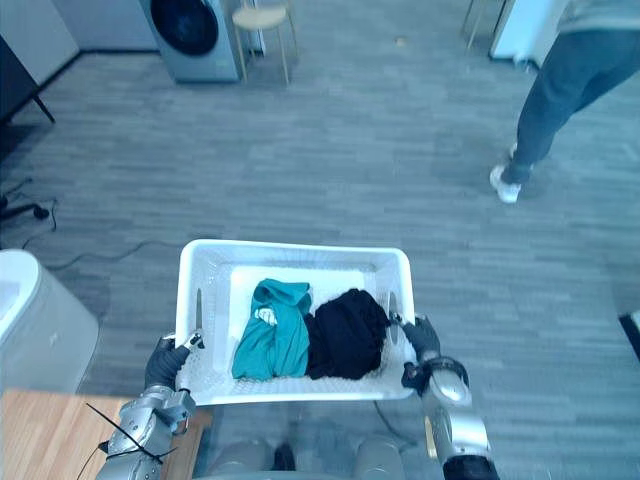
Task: Pick up the laundry basket with both hands and put the clothes into the washing machine.
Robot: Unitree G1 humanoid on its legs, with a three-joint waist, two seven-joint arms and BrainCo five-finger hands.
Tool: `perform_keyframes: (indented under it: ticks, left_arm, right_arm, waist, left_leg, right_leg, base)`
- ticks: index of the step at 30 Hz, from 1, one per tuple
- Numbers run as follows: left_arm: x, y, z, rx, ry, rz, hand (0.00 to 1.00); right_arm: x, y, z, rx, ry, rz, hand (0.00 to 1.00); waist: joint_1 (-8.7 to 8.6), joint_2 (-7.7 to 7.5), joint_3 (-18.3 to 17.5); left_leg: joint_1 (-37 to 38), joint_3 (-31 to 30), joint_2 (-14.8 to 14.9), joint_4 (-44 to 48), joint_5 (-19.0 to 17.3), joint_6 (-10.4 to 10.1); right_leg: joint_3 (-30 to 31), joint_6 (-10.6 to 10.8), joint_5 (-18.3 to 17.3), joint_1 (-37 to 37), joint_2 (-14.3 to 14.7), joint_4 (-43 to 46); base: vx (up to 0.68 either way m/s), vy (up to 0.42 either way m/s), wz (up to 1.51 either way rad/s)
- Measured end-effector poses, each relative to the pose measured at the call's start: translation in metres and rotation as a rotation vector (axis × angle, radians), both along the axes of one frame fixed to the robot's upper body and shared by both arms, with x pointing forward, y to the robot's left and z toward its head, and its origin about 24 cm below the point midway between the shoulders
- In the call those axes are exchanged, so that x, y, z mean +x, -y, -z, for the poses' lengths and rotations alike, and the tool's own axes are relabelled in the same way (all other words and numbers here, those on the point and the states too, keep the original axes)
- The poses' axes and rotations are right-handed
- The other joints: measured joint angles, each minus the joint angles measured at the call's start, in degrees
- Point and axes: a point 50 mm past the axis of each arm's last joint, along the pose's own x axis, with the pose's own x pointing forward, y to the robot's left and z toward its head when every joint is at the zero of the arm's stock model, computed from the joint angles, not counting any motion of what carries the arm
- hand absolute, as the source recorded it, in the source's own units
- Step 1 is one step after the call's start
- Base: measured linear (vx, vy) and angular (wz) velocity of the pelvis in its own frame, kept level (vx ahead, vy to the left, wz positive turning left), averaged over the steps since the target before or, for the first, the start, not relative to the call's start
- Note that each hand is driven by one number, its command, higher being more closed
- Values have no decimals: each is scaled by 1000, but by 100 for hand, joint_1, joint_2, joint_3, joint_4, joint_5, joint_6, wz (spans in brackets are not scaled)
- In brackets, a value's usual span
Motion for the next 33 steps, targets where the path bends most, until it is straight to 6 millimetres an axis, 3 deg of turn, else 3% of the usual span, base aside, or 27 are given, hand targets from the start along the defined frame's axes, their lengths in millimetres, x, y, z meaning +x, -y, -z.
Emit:
perform_keyframes:
  ticks: [1, 3, 5, 7, 8, 9, 11, 12, 13, 14, 15, 16, 17, 19, 21, 22, 23, 24, 25, 26, 27, 28, 29, 30, 31, 32, 33]
  left_arm:
    - [2, 1, -4, 14, 12, 18, 100]
    - [5, 4, -10, 15, 39, 29, 100]
    - [12, 9, -14, 9, 65, 54, 100]
    - [17, 11, -18, 26, 78, 89, 100]
    - [17, 12, -17, 25, 76, 95, 100]
    - [17, 16, -14, 8, 60, 104, 100]
    - [16, 22, -9, -14, 35, 104, 100]
    - [16, 23, -10, -21, 40, 101, 100]
    - [16, 23, -10, -26, 40, 97, 100]
    - [13, 23, -7, -36, 31, 92, 100]
    - [10, 24, -5, -47, 25, 93, 100]
    - [9, 24, -4, -50, 20, 90, 100]
    - [7, 23, -3, -49, 13, 86, 100]
    - [7, 22, -4, -44, 21, 84, 100]
    - [7, 22, -4, -50, 28, 81, 100]
    - [8, 23, -3, -55, 26, 80, 100]
    - [7, 24, -2, -65, 24, 75, 100]
    - [8, 25, -2, -70, 26, 67, 100]
    - [8, 20, -2, -53, 20, 50, 100]
    - [9, 20, -1, -51, 16, 48, 100]
    - [10, 21, -1, -52, 14, 52, 100]
    - [10, 21, 0, -45, 10, 58, 100]
    - [9, 20, 0, -42, 7, 58, 100]
    - [9, 19, 1, -38, -2, 61, 100]
    - [8, 19, 2, -27, -20, 67, 100]
    - [7, 20, 3, -24, -24, 74, 100]
    - [6, 17, 3, -13, -28, 65, 100]
  right_arm:
    - [-2, -3, 2, 16, -3, 6, 100]
    - [-2, -1, -3, 27, 26, 30, 100]
    - [-8, 6, -10, 18, 54, 58, 100]
    - [-15, 9, -11, 22, 60, 83, 100]
    - [-18, 10, -10, 19, 55, 85, 100]
    - [-23, 12, -8, 11, 44, 90, 100]
    - [-30, 20, -9, -14, 33, 102, 100]
    - [-30, 22, -14, -23, 52, 102, 100]
    - [-30, 22, -15, -24, 58, 101, 100]
    - [-32, 22, -15, -26, 55, 101, 100]
    - [-34, 23, -15, -31, 49, 106, 100]
    - [-35, 23, -14, -28, 48, 107, 100]
    - [-35, 21, -14, -24, 47, 107, 100]
    - [-33, 21, -15, -26, 51, 101, 100]
    - [-28, 23, -19, -44, 65, 84, 100]
    - [-27, 24, -19, -48, 65, 82, 100]
    - [-24, 25, -19, -53, 67, 78, 100]
    - [-20, 26, -19, -60, 69, 69, 100]
    - [-16, 21, -15, -39, 59, 67, 100]
    - [-17, 20, -13, -30, 54, 74, 100]
    - [-19, 19, -11, -24, 44, 81, 100]
    - [-20, 20, -10, -25, 40, 80, 100]
    - [-20, 19, -10, -25, 39, 79, 100]
    - [-21, 17, -6, -16, 27, 84, 100]
    - [-24, 16, 1, -5, -4, 93, 100]
    - [-25, 15, 3, 1, -12, 93, 100]
    - [-26, 12, 4, 6, -15, 86, 100]
  waist:
    - [-36, -10, -6]
    - [-151, 186, 17]
    - [-202, 351, 72]
    - [-323, 159, -36]
    - [-351, 87, -86]
    - [-426, 129, -131]
    - [-436, 420, -333]
    - [-423, 613, -334]
    - [-420, 675, -299]
    - [-323, 756, -272]
    - [-208, 817, -248]
    - [-151, 832, -238]
    - [-66, 707, -170]
    - [42, 578, -142]
    - [53, 493, -101]
    - [56, 489, -100]
    - [69, 529, -116]
    - [198, 599, -153]
    - [206, 376, -193]
    - [154, 269, -217]
    - [125, 125, -243]
    - [129, -63, -218]
    - [132, -180, -190]
    - [85, -370, -125]
    - [-42, -396, -124]
    - [-46, -346, -98]
    - [-29, -163, -84]
  left_leg:
    - [307, -27, 33, -208, -3, 3]
    - [718, -151, 228, -600, -76, -116]
    - [1121, -160, 453, -927, -81, -148]
    - [1598, -239, 487, -1131, -91, -180]
    - [1723, -278, 494, -1149, -139, -262]
    - [1981, -441, 658, -1014, -231, -386]
    - [1712, -702, 1089, -9, -183, -454]
    - [1170, -923, 1423, 1323, 245, -675]
    - [879, -1035, 1556, 2020, 756, -716]
    - [333, -1276, 1760, 3274, 2389, -909]
    - [-309, -1453, 1852, 4615, 2440, -1000]
    - [-597, -1478, 1848, 5134, 2292, -951]
    - [-1105, -1322, 1777, 5596, 1900, -724]
    - [-1769, -705, 1804, 5091, 1231, -472]
    - [-2230, 10, 1646, 2606, 925, -492]
    - [-2232, 82, 1496, 1732, 989, -581]
    - [-2167, 49, 1306, 287, 1225, -893]
    - [-2141, -4, 1291, -433, 1773, -1068]
    - [-2121, 61, 933, -66, 1901, -550]
    - [-2150, 70, 780, 73, 1735, -318]
    - [-2162, 84, 630, 273, 1508, -152]
    - [-2062, 154, 393, 446, 1243, 3]
    - [-1938, 235, 274, 510, 1097, 68]
    - [-1574, 300, -6, 538, 721, 215]
    - [-1152, 204, -148, 498, 452, 295]
    - [-931, 188, -137, 471, 358, 354]
    - [-488, 130, -61, 299, 233, 347]
  right_leg:
    - [-116, -401, -256, -339, 22, 318]
    - [-612, -798, -634, -810, 145, -102]
    - [-1096, -854, -640, -997, 278, -1661]
    - [-1427, -755, -26, -785, 373, -4497]
    - [-1393, -777, 63, -733, 415, -4824]
    - [-1109, -902, 560, -713, 580, -4438]
    - [-1233, -1142, 152, -754, 845, -3764]
    - [-1399, -1323, -198, -615, 1063, -3527]
    - [-1416, -1405, -351, -464, 1180, -3483]
    - [-1410, -1545, -596, -34, 1405, -3566]
    - [-1341, -1661, -752, 451, 1627, -3760]
    - [-1295, -1694, -796, 721, 1684, -3906]
    - [-1225, -1731, -830, 1260, 1703, -4257]
    - [-1082, -1727, -829, 1969, 1663, -4912]
    - [-1042, -1604, -904, 2635, 1528, -5494]
    - [-1039, -1529, -952, 2750, 1470, -5582]
    - [-998, -1428, -1012, 2906, 1434, -5720]
    - [-844, -1300, -1179, 3044, 1415, -5834]
    - [-748, -1058, -1509, 3146, 1033, -5550]
    - [-778, -929, -1568, 3089, 866, -5280]
    - [-772, -591, -1529, 2793, 600, -4582]
    - [-673, -508, -1470, 2247, 243, -3172]
    - [-641, -353, -1278, 1975, 56, -2428]
    - [-647, -209, -354, 1535, -372, -1089]
    - [-591, -271, 360, 1283, -550, -256]
    - [-556, -436, 174, 1099, -524, 79]
    - [-555, -720, -288, 685, -348, 395]
  base:
    - [478, 4, 3]
    - [515, -61, 1]
    - [494, -86, 17]
    - [593, -210, 39]
    - [790, -314, 47]
    - [816, -333, 47]
    - [683, -271, 21]
    - [555, -226, -9]
    - [691, -269, -21]
    - [659, -207, -40]
    - [658, -166, -47]
    - [665, -106, -49]
    - [670, -82, -35]
    - [645, -56, -22]
    - [613, 34, -1]
    - [622, 125, -4]
    - [607, 185, -40]
    - [854, 323, -59]
    - [606, 252, -39]
    - [652, 261, 8]
    - [552, 202, 31]
    - [679, 254, 19]
    - [787, 288, 20]
    - [649, 213, 40]
    - [789, 197, 38]
    - [528, 83, 11]
    - [740, 92, -15]
